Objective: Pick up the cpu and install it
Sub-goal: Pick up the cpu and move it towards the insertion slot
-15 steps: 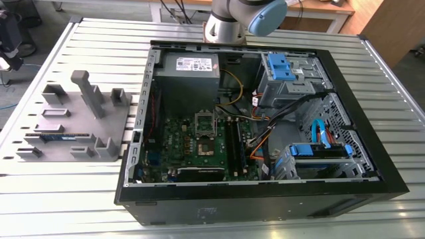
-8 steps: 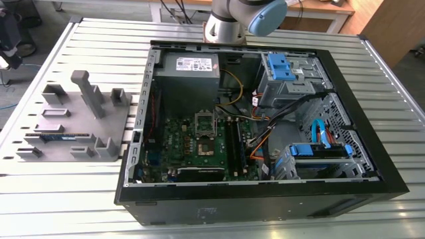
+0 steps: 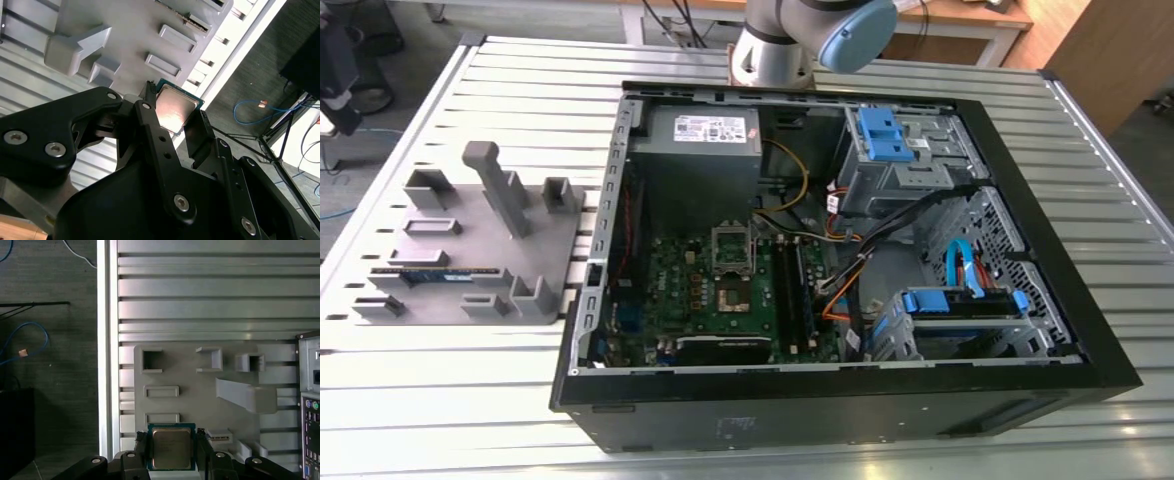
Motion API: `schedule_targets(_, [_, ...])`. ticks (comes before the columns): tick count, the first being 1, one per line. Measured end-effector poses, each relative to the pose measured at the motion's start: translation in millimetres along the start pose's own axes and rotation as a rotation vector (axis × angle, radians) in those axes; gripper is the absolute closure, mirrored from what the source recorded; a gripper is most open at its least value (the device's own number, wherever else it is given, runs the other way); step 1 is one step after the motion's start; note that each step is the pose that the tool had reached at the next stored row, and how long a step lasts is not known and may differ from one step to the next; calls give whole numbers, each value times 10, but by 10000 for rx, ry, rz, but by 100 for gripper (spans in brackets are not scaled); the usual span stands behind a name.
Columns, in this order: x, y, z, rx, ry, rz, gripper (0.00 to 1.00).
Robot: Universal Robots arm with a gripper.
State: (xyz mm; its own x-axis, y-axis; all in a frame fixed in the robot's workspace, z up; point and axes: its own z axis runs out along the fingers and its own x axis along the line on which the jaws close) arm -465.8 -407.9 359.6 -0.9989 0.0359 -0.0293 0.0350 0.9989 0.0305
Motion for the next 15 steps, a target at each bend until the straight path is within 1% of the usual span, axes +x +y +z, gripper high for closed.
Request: schedule_targets(15, [-2, 2, -67, 0, 0, 0, 53])
